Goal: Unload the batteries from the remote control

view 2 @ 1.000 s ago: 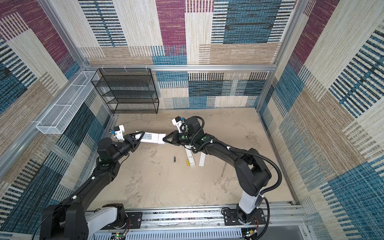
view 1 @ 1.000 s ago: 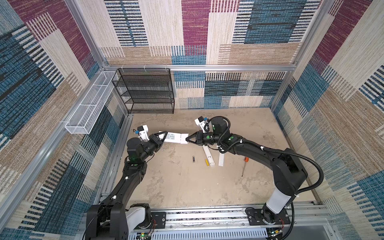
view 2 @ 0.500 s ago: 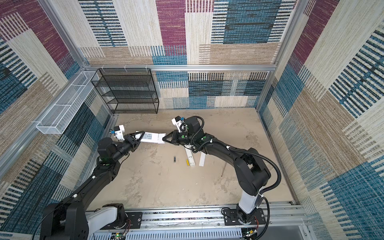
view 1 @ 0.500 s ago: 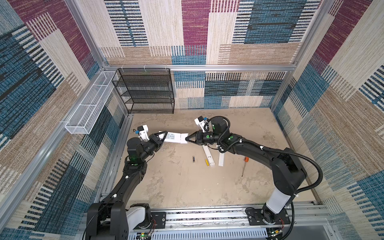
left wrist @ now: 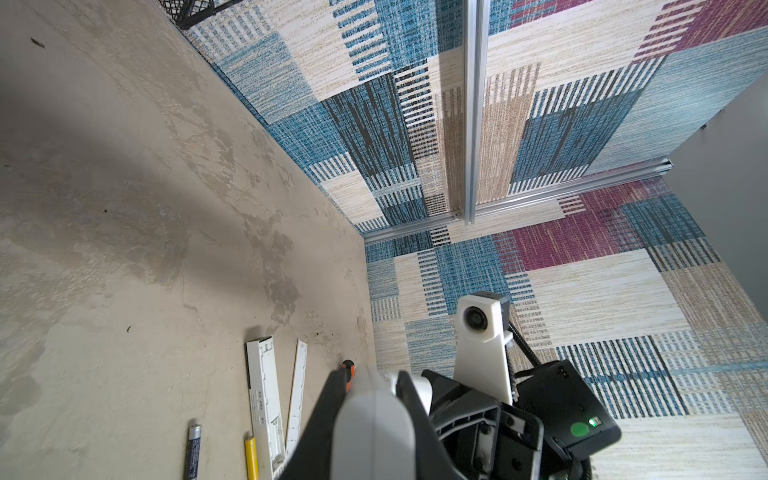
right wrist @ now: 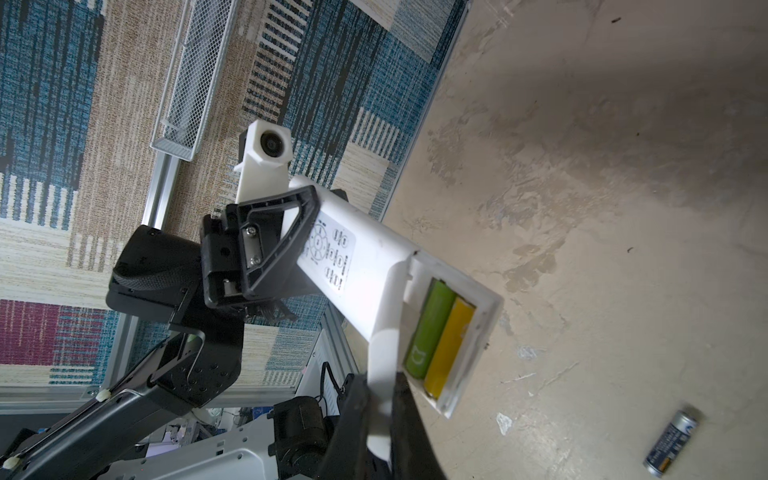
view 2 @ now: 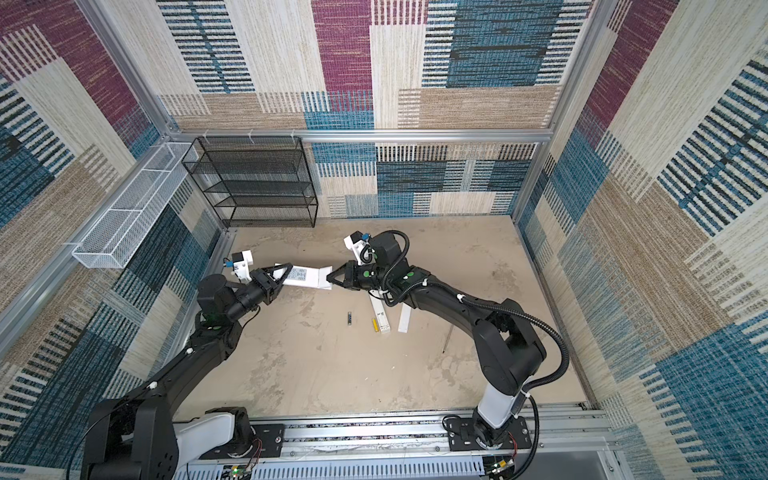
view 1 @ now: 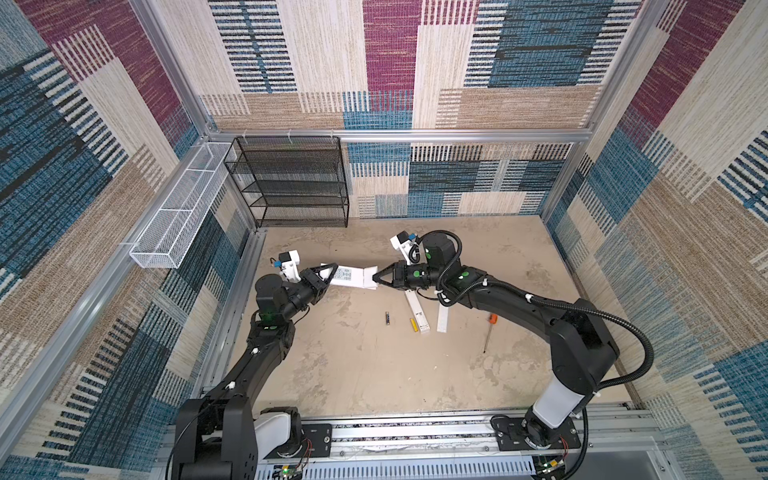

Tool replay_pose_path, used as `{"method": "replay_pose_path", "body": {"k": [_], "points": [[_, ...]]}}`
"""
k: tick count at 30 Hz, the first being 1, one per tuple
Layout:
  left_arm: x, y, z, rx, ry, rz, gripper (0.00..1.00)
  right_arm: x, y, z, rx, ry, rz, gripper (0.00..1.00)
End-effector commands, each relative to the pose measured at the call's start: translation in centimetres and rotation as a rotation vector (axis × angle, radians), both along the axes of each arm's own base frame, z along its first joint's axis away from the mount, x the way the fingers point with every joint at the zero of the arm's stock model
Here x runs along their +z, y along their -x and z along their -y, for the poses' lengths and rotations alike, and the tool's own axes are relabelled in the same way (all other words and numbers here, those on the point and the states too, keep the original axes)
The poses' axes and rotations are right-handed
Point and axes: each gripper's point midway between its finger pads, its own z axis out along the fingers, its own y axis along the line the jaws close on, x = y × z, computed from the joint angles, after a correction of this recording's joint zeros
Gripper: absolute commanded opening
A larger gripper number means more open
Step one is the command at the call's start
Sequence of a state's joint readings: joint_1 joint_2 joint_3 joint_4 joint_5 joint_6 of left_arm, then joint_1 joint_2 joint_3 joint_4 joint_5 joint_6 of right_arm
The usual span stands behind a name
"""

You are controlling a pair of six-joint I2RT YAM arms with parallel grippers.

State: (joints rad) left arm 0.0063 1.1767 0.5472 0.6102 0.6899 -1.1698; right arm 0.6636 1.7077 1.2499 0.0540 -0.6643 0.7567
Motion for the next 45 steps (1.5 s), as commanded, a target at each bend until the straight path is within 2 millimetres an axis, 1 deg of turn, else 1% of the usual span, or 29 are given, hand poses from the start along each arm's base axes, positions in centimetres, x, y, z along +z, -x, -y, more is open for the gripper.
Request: {"method": "replay_pose_path", "body": {"k": [1, 14, 18, 20, 21, 25, 27, 31, 34, 37, 45], "points": [[1.2, 0.4, 0.6, -0.046, 0.027, 0.034, 0.00, 0.8, -0.5, 0.1, -0.018, -0.003, 0.051, 0.03], [-0.7, -0.2, 0.5, -0.044, 0.031, -0.029, 0.00, 1.2, -0.7, 0.7, -0.040, 0.021, 0.077, 0.02], [-1.3, -0.3, 0.4, -0.042, 0.027, -0.049, 0.00, 1.0, -1.2, 1.4, -0.063, 0.051, 0.096, 0.02], [-1.7, -0.3, 0.3, -0.043, 0.020, -0.057, 0.00, 0.4, -1.9, 2.5, -0.092, 0.101, 0.107, 0.01], [-2.6, -0.2, 0.3, -0.044, 0.016, -0.099, 0.00, 0.0, -2.4, 3.2, -0.116, 0.138, 0.119, 0.01], [-3.9, 0.3, 0.6, -0.081, 0.004, -0.136, 0.00, -1.6, -4.6, 7.3, -0.236, 0.334, 0.180, 0.01], [-4.9, 0.6, 0.9, -0.109, -0.001, -0.168, 0.00, -2.4, -5.6, 9.5, -0.297, 0.452, 0.225, 0.01], [-7.1, 1.5, 1.4, -0.161, -0.005, -0.220, 0.00, -4.8, -6.9, 13.4, -0.382, 0.698, 0.283, 0.01], [-8.4, 2.1, 1.7, -0.194, 0.001, -0.254, 0.00, -7.1, -7.8, 15.8, -0.413, 0.874, 0.304, 0.01], [-9.4, 2.5, 2.0, -0.225, 0.004, -0.286, 0.00, -9.1, -8.6, 17.3, -0.421, 1.011, 0.311, 0.01], [-11.3, 3.5, 2.6, -0.295, 0.000, -0.344, 0.00, -12.9, -10.9, 18.7, -0.393, 1.242, 0.309, 0.03]]}}
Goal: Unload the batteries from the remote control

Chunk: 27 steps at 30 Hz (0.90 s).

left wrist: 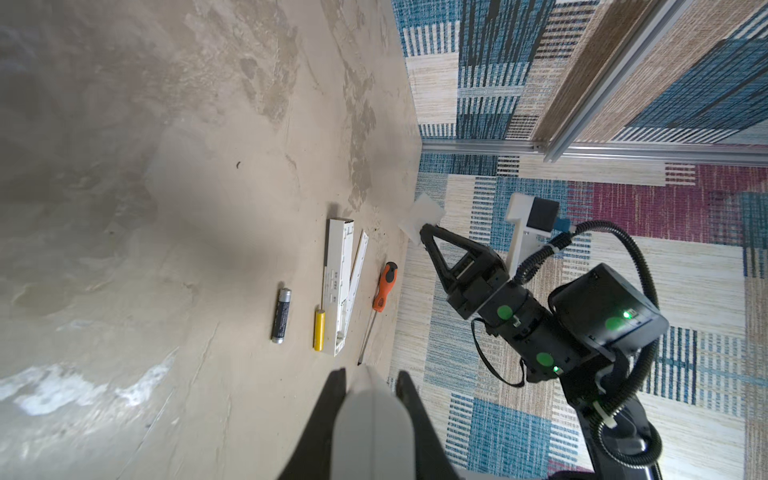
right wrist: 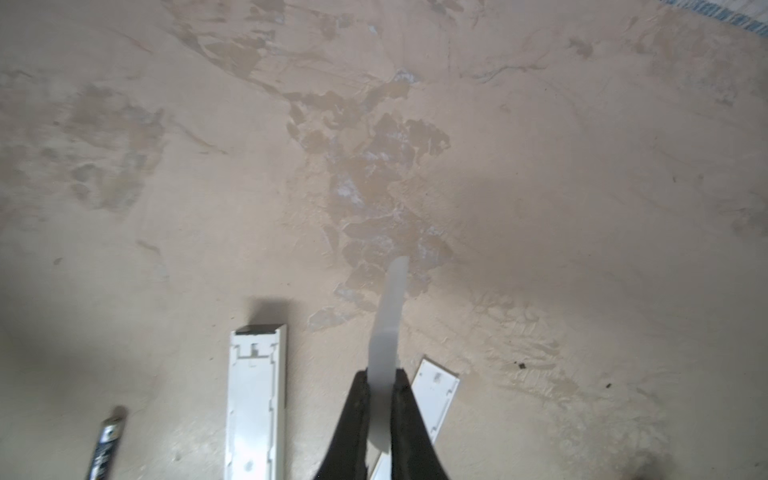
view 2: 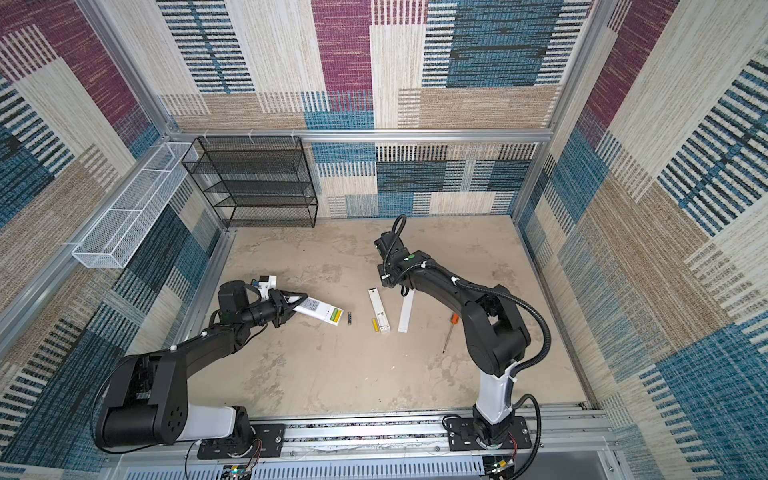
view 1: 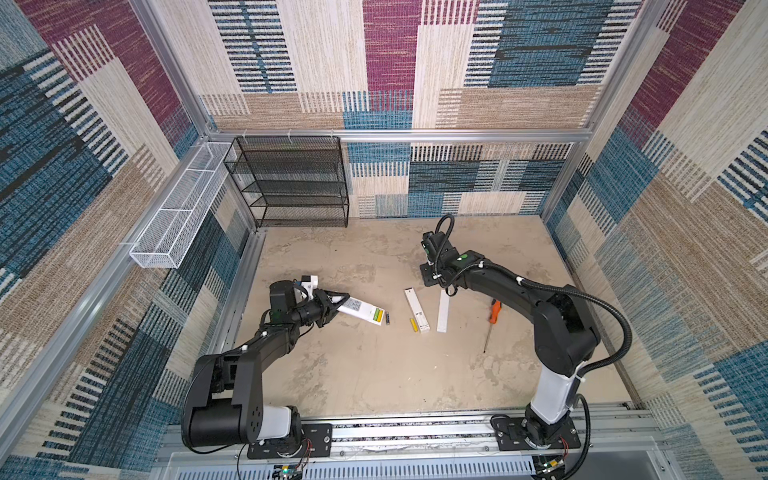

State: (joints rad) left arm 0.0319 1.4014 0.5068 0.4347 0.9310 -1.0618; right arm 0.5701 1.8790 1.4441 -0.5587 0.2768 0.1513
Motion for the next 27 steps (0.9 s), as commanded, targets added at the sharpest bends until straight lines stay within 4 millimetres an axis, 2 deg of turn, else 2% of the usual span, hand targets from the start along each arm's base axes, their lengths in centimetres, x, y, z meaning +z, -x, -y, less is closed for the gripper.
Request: {"method": "replay_pose_path", "body": {"k": [1, 8, 13, 18, 22, 27], "points": [[-0.4, 1.0, 0.6, -0.073, -0.002, 0.006, 0.00, -1.2, -0.8, 1.9, -0.020, 0.157, 0.001, 0.04], [-3.1, 2.4, 0.4, -0.104, -0.051, -0.077, 0.00, -4.5, -1.7, 1.8, -0.011, 0.225, -0.041, 0.07], [-4.1, 2.5, 0.1, -0.106, -0.073, -0.102, 0.00, -6.0, -1.9, 1.4, -0.006, 0.226, -0.067, 0.14], [-5.1, 2.5, -0.1, -0.110, -0.087, -0.126, 0.00, -6.3, -2.0, 1.2, -0.002, 0.220, -0.074, 0.24], [-5.9, 2.5, -0.4, -0.106, -0.096, -0.145, 0.00, -5.9, -2.2, 0.6, 0.007, 0.193, -0.071, 0.30], [-6.9, 2.4, -0.8, -0.095, -0.117, -0.165, 0.00, -4.7, -2.3, 0.1, 0.014, 0.156, -0.054, 0.33]]}}
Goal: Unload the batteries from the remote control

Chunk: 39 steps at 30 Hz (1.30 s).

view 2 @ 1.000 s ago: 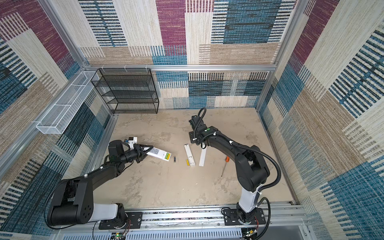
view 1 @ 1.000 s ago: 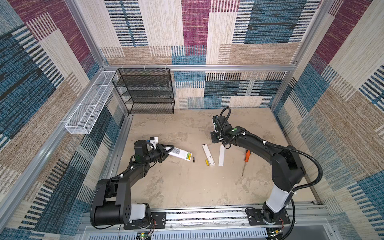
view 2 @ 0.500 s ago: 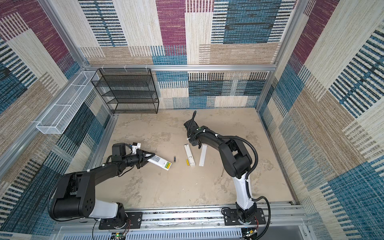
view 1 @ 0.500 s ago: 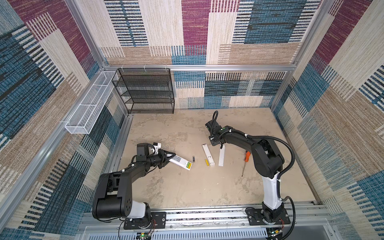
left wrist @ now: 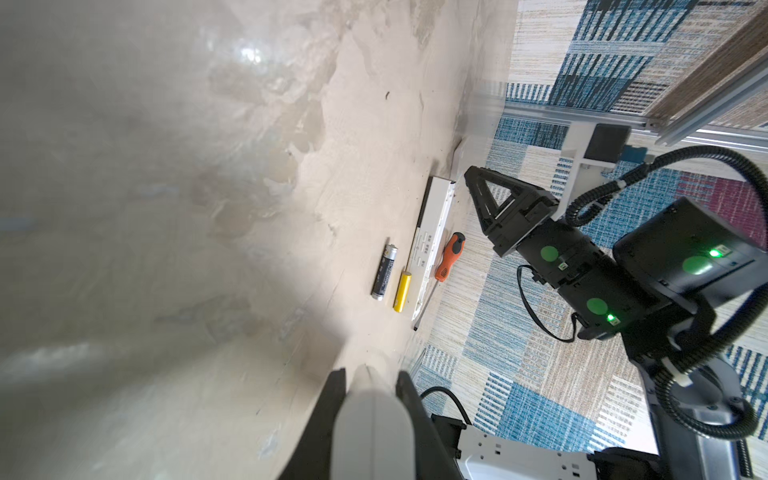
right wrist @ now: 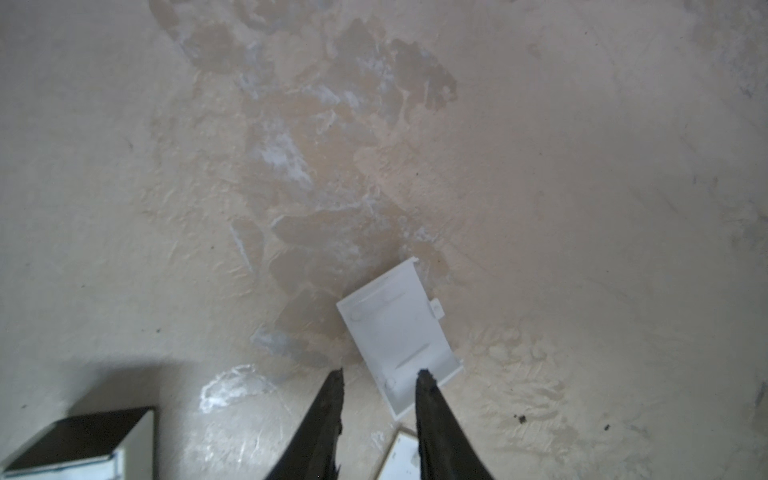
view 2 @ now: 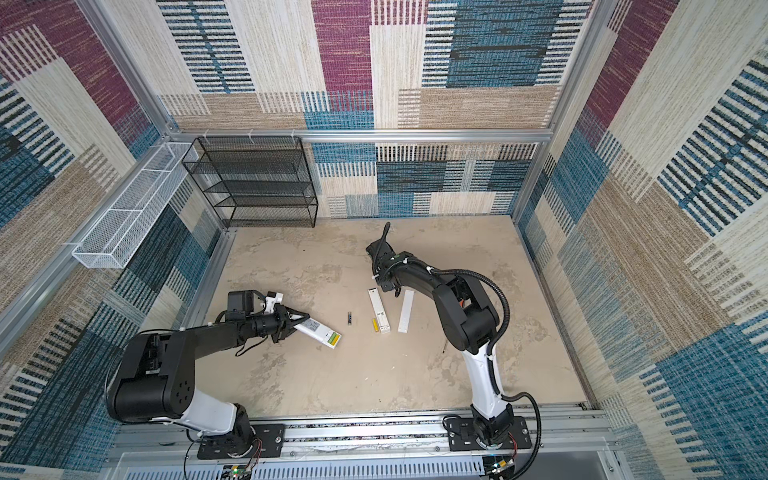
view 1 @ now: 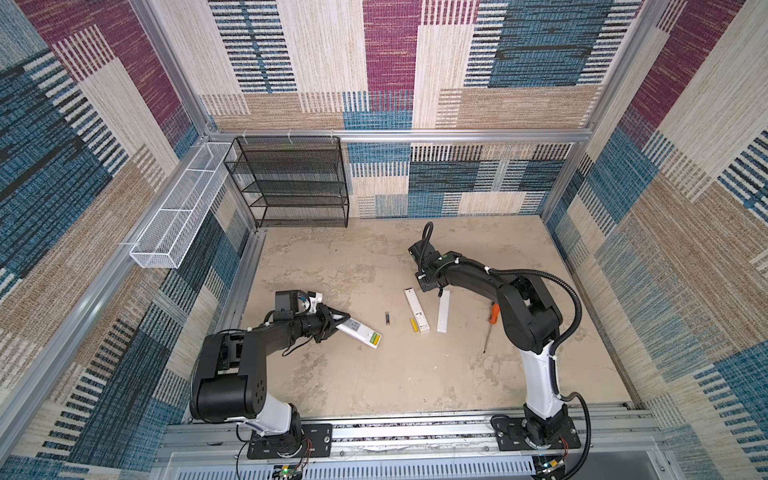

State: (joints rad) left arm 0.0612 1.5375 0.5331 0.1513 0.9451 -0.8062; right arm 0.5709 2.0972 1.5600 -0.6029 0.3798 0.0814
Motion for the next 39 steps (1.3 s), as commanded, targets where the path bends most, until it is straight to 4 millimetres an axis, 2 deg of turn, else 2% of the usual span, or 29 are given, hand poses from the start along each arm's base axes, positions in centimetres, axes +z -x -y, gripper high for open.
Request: {"method": "replay_pose_path", "body": {"k": [1, 8, 14, 19, 23, 27, 33, 37, 39], "points": [[-0.3, -0.2, -0.2, -0.018, -0.025, 0.026, 0.01, 1.7, -0.4, -0.7, 0.008, -0.050, 0.028, 0.34], [-2.0, -0.6, -0.6, -0.001, -0.043, -0.015, 0.03, 4.8, -0.2, -1.1, 0.000, -0.135, 0.091, 0.37], [-2.4, -1.1, -1.0, 0.013, -0.075, -0.011, 0.11, 6.6, 0.3, 1.0, -0.060, -0.215, 0.110, 0.41], [-2.3, -1.6, -1.4, 0.023, -0.104, -0.010, 0.24, 6.8, 1.5, 4.6, -0.169, -0.246, 0.098, 0.49], [-2.2, -1.7, -1.6, 0.024, -0.130, -0.009, 0.35, 6.3, 3.6, 8.8, -0.287, -0.184, 0.091, 0.56], [-2.1, -1.7, -1.8, 0.024, -0.148, -0.010, 0.42, 6.1, 6.0, 12.2, -0.384, -0.144, 0.075, 0.66], [-1.8, -1.7, -2.4, 0.038, -0.197, -0.003, 0.50, 5.7, 9.6, 16.8, -0.555, -0.304, 0.045, 0.80], [-2.0, -1.3, -4.0, 0.067, -0.322, -0.041, 0.55, 5.0, 11.7, 19.5, -0.653, -0.432, 0.033, 0.82], [-1.9, -1.2, -5.0, 0.082, -0.391, -0.052, 0.59, 4.3, 12.4, 19.9, -0.680, -0.480, 0.016, 0.82]]}}
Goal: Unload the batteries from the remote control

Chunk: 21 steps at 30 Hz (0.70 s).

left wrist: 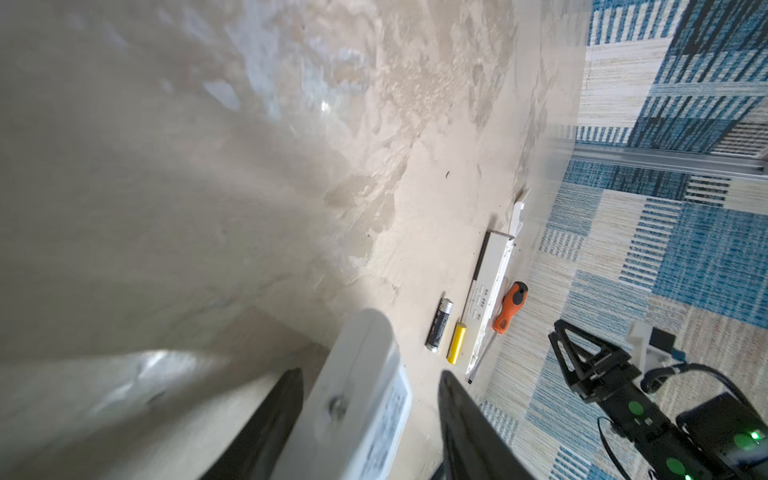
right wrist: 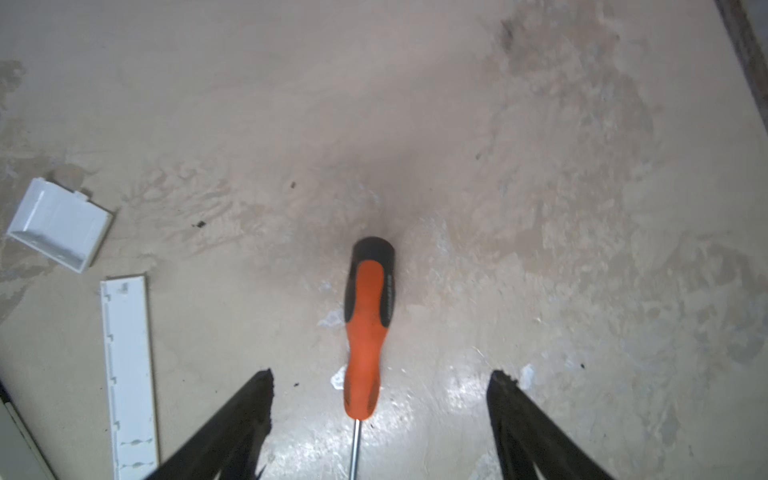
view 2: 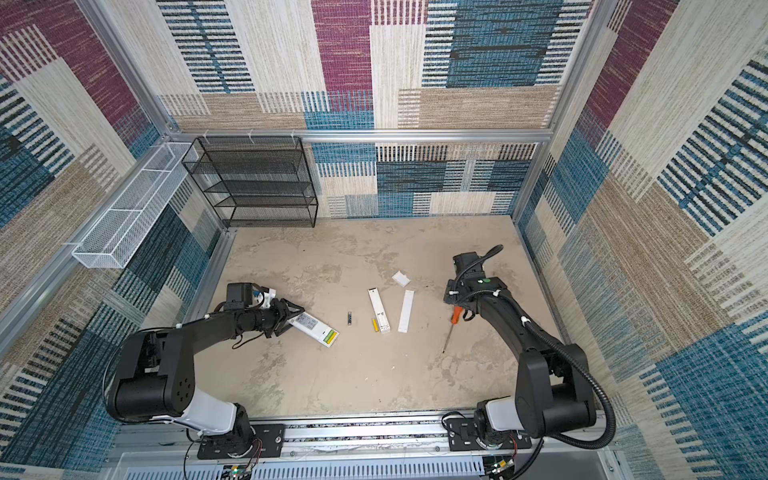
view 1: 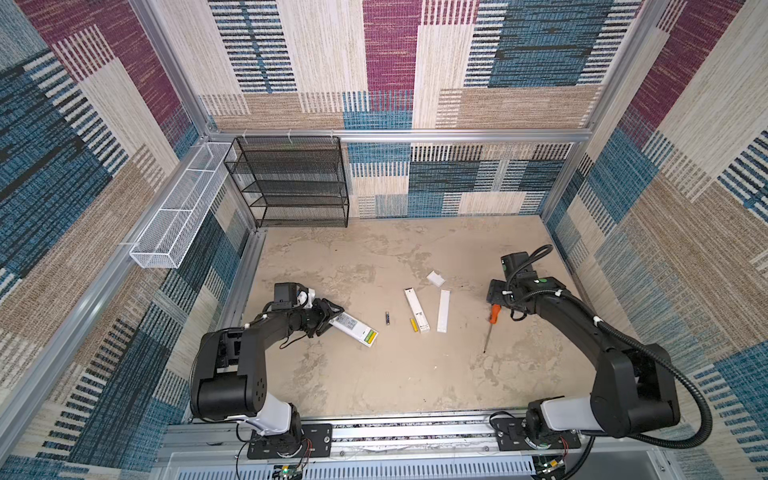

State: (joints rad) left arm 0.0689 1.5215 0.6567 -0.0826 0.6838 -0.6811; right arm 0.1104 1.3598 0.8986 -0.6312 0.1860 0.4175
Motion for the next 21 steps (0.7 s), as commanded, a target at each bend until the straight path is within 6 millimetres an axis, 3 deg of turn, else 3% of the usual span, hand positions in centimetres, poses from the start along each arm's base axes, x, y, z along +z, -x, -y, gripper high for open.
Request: {"method": "replay_pose_path", "body": {"k": [1, 9, 17, 21], "points": [[-0.7, 0.9, -2.2, 0.016, -0.170, -0.039, 0.60, -0.8, 0.4, -0.8, -0.027, -0.152, 0.018, 0.81], [1.1, 0.9, -3.2, 0.025, -0.245, 0.010, 0.62, -3.7, 1.1, -2.0, -0.031, -0.263, -0.025, 0.73], [1.7, 1.1, -2.8, 0.005, -0.230, 0.030, 0.61, -5.1, -0.9, -1.7, -0.020, -0.232, -0.051, 0.65], [2.3, 1.3, -2.8, -0.002, -0.241, 0.046, 0.60, -6.0, -1.6, -1.6, -0.007, -0.210, -0.082, 0.54]]}}
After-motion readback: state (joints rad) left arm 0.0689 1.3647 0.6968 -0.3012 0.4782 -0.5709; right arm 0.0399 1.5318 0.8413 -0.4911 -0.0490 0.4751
